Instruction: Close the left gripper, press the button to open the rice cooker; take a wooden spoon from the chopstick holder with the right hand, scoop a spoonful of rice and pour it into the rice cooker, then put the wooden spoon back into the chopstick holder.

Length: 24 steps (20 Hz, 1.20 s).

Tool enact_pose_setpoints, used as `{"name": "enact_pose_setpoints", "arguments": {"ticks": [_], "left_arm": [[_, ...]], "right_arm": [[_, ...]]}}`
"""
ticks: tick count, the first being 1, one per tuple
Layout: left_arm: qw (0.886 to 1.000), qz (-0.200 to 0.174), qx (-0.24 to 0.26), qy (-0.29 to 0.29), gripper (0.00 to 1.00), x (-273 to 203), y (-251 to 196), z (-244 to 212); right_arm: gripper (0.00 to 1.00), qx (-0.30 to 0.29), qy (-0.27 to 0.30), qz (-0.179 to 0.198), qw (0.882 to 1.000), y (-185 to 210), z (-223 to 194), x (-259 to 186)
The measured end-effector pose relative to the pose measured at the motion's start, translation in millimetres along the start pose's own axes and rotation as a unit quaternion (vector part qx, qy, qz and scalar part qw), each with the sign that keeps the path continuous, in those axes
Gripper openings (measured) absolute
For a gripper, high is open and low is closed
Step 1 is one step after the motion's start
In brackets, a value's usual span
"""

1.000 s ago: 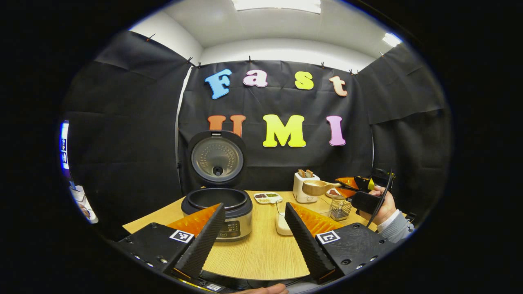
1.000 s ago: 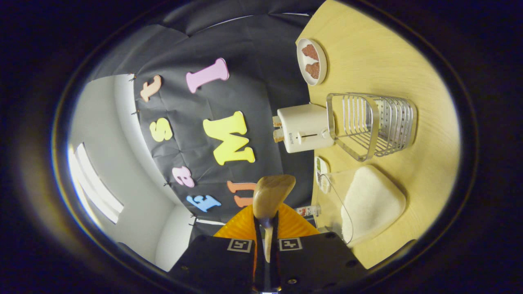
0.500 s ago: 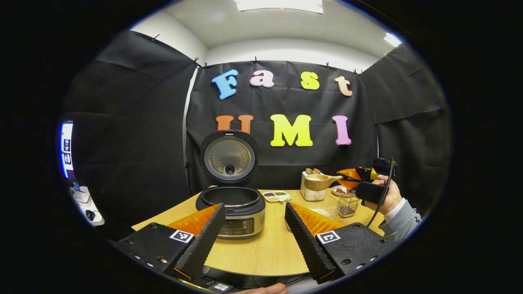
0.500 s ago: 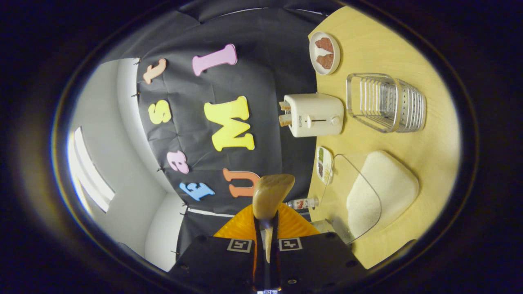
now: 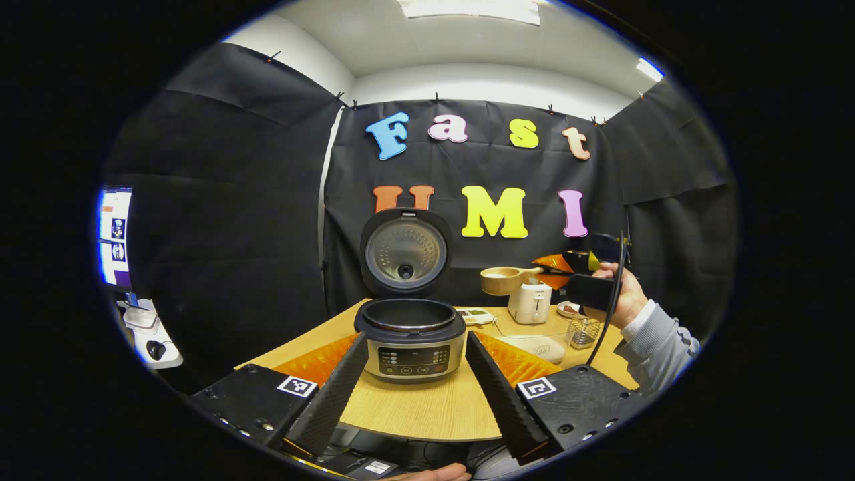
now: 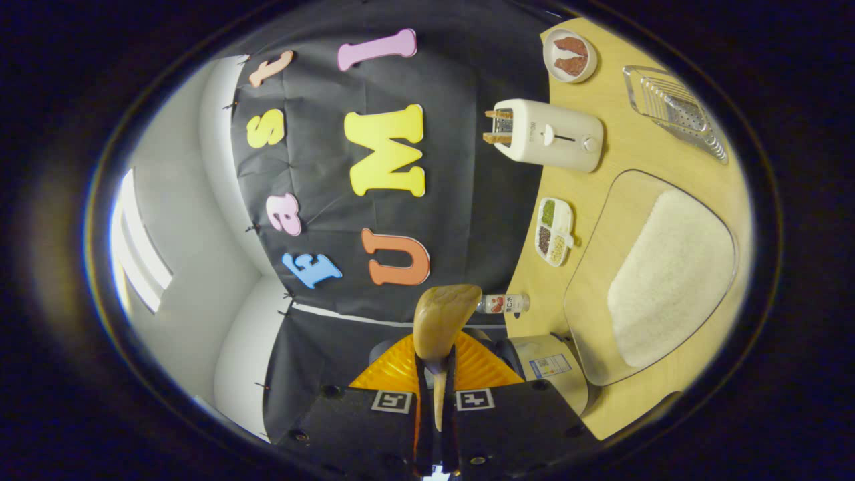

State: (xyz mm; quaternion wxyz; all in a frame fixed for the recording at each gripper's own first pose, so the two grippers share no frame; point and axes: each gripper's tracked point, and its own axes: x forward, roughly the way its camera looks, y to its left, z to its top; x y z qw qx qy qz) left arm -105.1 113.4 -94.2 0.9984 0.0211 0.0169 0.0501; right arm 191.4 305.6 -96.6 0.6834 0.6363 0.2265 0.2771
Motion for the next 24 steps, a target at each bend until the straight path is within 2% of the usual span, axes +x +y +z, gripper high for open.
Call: {"name": "enact_pose_setpoints", "arguments": {"ticks": [4,7,11,14,20,23,24], "left_arm": [[1.0,-0.004,-0.009,0.006,0.94,-1,4,-7],[1.0,-0.003,-0.013,0.008,0.94,-1,10,-12],[1.0,0.001,-0.019,0.01,0.94,-1,18,-16],[0.999,0.005,-0.027,0.016,0.94,-4,26,-21],[0.999,0.011,-0.031,0.018,0.94,-6,35,-25],[0.999,0.009,-0.03,0.02,0.94,-5,34,-28],[0.999,0.009,-0.03,0.021,0.94,-4,33,-30]], "right_arm": [[0.1,-0.067,0.015,-0.029,0.997,4,-31,34],[0.1,-0.14,0.024,-0.047,0.989,9,-53,57],[0.11,-0.253,0.035,-0.072,0.964,10,-83,80],[0.1,-0.312,0.044,-0.082,0.945,9,-104,91],[0.11,-0.45,0.047,-0.092,0.887,9,-133,99],[0.11,-0.523,0.054,-0.08,0.847,14,-147,101],[0.11,-0.54,0.066,-0.069,0.836,18,-156,102]]}}
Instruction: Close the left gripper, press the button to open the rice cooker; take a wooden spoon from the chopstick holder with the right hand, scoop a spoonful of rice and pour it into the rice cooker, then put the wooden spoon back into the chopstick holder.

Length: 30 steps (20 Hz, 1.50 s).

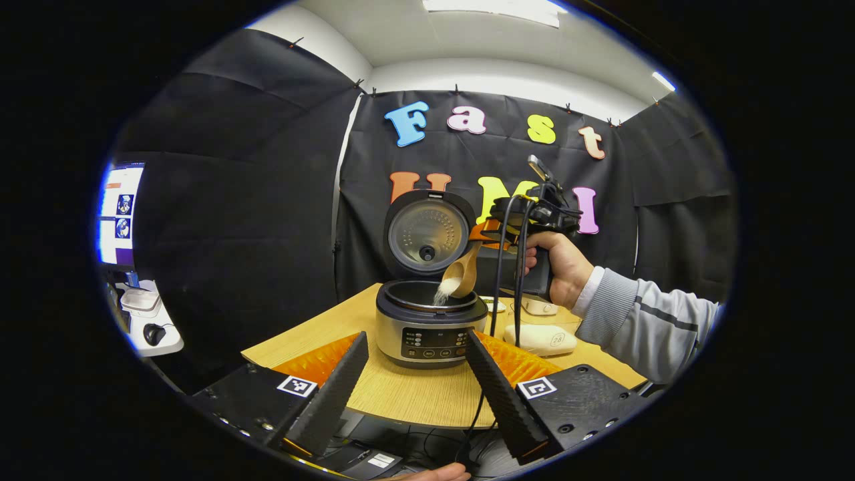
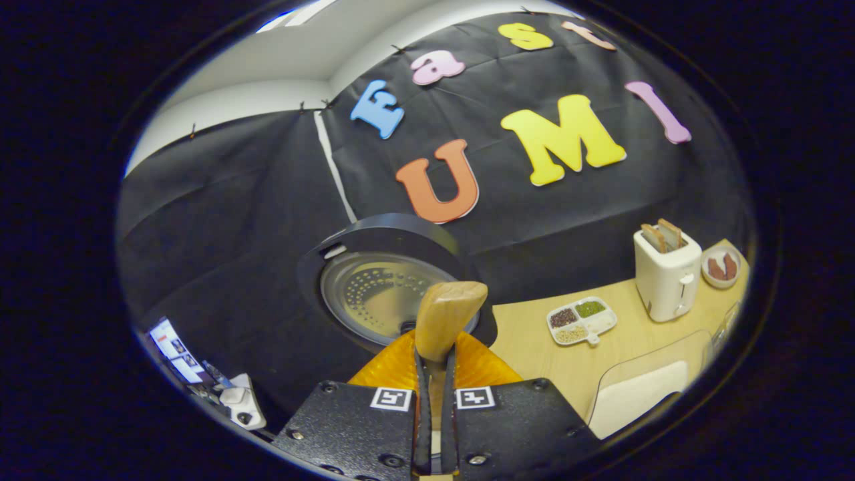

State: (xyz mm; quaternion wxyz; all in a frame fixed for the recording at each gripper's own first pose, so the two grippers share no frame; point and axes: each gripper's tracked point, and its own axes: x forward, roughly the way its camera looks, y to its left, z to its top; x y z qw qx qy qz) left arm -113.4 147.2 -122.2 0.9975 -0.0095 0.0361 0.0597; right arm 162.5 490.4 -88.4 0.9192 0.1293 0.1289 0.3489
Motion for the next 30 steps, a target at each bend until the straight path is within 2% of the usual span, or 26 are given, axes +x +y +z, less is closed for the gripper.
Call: {"name": "enact_pose_setpoints", "arguments": {"ticks": [4,10,16,19,23,26,30], "left_arm": [[1.0,-0.001,0.0,0.003,0.94,0,-2,-4],[1.0,-0.004,0.0,0.004,0.94,0,-5,-3],[1.0,-0.002,-0.002,0.011,0.94,-2,-7,-6],[1.0,-0.003,-0.007,0.013,0.94,2,-10,-6],[0.999,-0.013,-0.028,0.008,0.94,5,-17,-6],[0.999,-0.025,-0.023,0.005,0.94,4,-32,-2],[1.0,-0.027,-0.011,-0.001,0.94,4,-46,6]], "right_arm": [[0.11,-0.096,0.011,0.019,0.995,23,-4,-2],[0.11,-0.252,0.014,0.018,0.967,39,-19,-1],[0.11,-0.334,-0.002,0.014,0.942,54,-22,-12],[0.11,-0.339,-0.008,0.015,0.94,55,-20,-19],[0.11,-0.307,-0.018,-0.001,0.951,37,-5,-39],[0.11,-0.279,-0.035,-0.026,0.959,10,19,-61],[0.11,-0.254,-0.06,-0.061,0.963,-34,52,-91]]}}
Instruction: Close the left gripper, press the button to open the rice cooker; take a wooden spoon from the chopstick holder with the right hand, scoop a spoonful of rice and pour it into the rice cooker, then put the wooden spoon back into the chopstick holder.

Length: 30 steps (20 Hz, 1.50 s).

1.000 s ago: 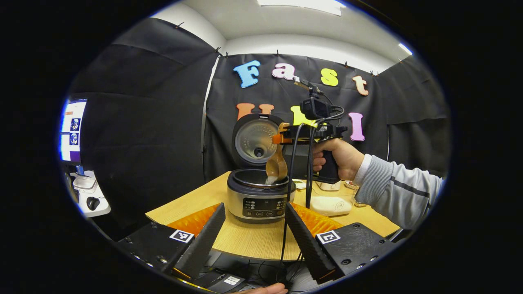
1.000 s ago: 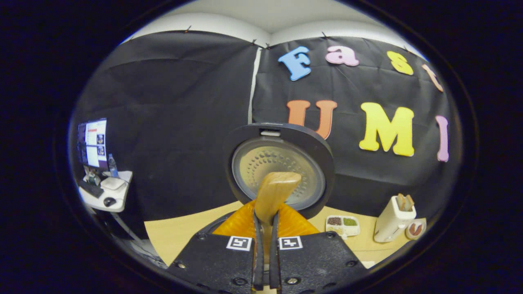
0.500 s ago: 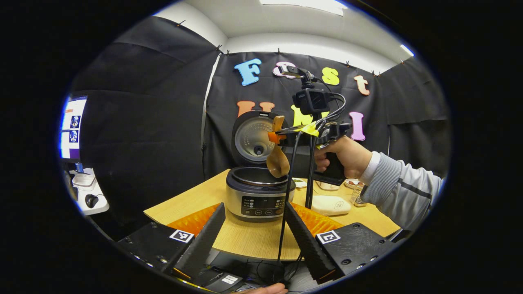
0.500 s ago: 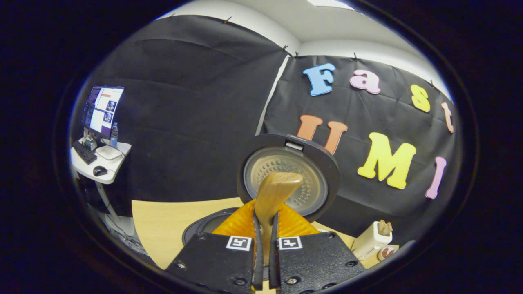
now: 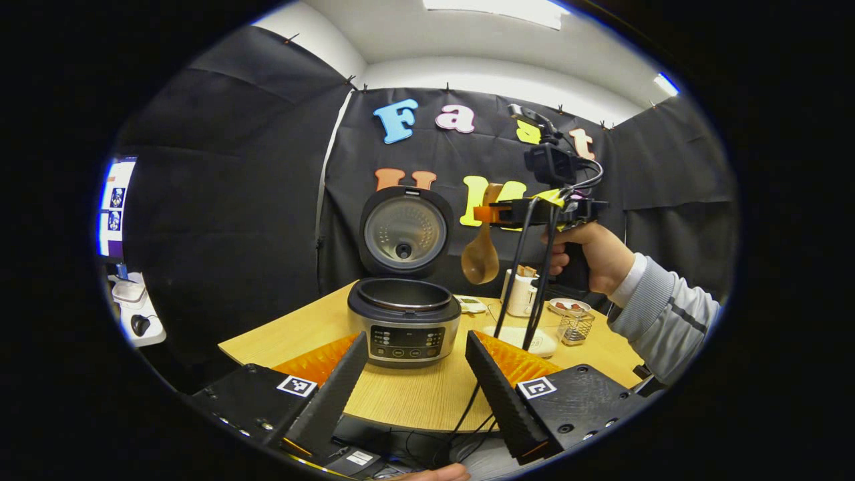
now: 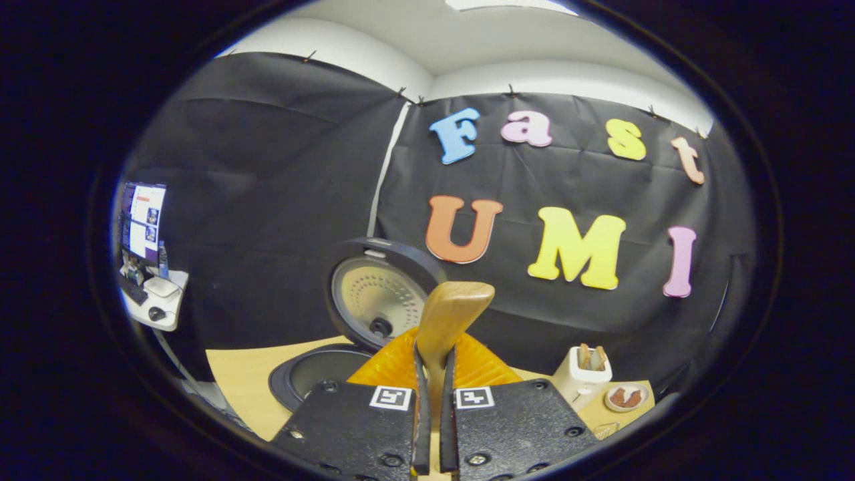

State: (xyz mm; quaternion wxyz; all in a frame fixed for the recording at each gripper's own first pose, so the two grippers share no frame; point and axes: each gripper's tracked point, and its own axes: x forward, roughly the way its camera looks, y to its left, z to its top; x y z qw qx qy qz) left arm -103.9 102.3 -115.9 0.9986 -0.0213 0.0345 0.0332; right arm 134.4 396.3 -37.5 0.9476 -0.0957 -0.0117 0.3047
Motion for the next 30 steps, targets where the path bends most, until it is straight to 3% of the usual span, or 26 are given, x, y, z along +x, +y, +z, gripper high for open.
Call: {"name": "enact_pose_setpoints", "arguments": {"ticks": [10,14,20,30], "left_arm": [[1.0,-0.01,0.001,-0.002,0.94,15,-31,2],[1.0,-0.015,-0.007,-0.015,0.94,19,-52,14],[0.999,-0.024,-0.001,-0.023,0.94,39,-80,19],[0.999,-0.034,0.01,-0.007,0.94,74,-110,10]], "right_arm": [[0.11,0.058,-0.02,-0.118,0.991,-162,-2,-68],[0.11,0.069,-0.026,-0.153,0.985,-208,-11,-100],[0.12,0.073,-0.008,-0.2,0.977,-274,-68,-122],[0.13,0.175,0.042,-0.214,0.96,-323,-181,-91]]}}
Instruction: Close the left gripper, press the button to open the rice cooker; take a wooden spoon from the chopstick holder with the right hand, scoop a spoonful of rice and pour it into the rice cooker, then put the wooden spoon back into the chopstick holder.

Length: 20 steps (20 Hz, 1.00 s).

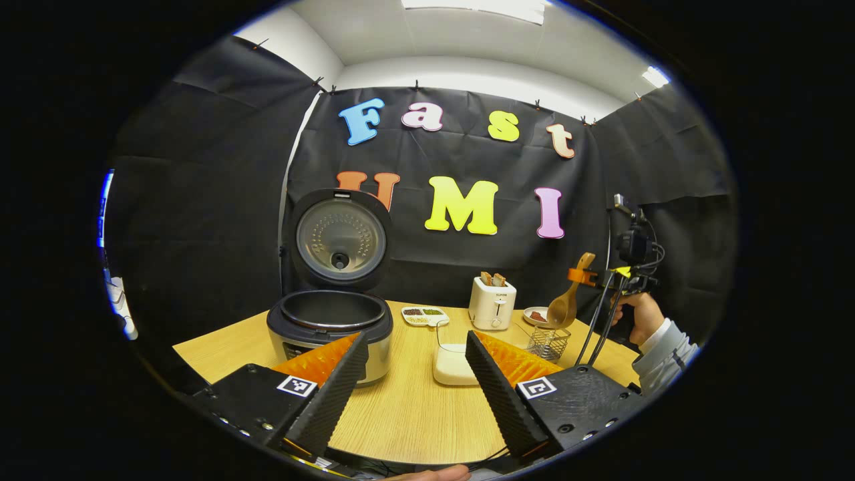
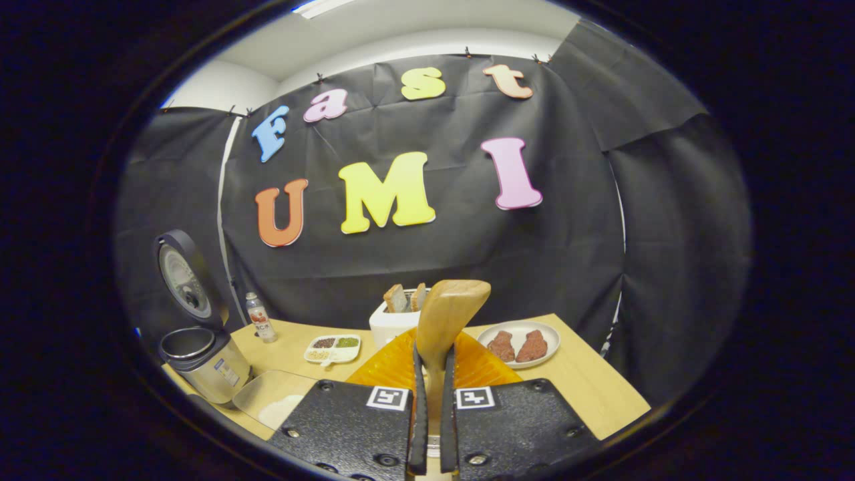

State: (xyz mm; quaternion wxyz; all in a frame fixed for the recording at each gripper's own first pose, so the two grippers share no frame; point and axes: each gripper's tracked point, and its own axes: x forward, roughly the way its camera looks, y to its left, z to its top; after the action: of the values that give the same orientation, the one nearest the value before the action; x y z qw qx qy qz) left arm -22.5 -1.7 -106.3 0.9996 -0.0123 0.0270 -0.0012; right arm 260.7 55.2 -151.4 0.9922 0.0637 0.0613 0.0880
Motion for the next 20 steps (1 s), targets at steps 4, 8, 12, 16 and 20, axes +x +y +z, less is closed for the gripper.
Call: {"name": "enact_pose_setpoints", "arguments": {"ticks": [4,8,12,16,20], "left_arm": [[1.0,0.003,0.01,-0.01,0.94,15,1,8],[1.0,0.014,0.003,-0.005,0.94,30,11,13],[1.0,0.025,0.005,-0.004,0.94,37,25,18],[1.0,0.022,-0.008,0.006,0.94,42,32,18],[0.999,0.03,-0.012,0.007,0.94,49,45,26]], "right_arm": [[0.13,0.05,0.033,0.012,0.998,0,-34,16],[0.2,0.064,0.056,-0.005,0.996,-9,-53,23],[0.7,0.026,0.032,-0.041,0.998,-23,-32,19],[0.99,-0.004,-0.002,-0.071,0.997,-36,-2,-1],[1.0,-0.001,-0.019,-0.066,0.998,-27,16,-35]]}}
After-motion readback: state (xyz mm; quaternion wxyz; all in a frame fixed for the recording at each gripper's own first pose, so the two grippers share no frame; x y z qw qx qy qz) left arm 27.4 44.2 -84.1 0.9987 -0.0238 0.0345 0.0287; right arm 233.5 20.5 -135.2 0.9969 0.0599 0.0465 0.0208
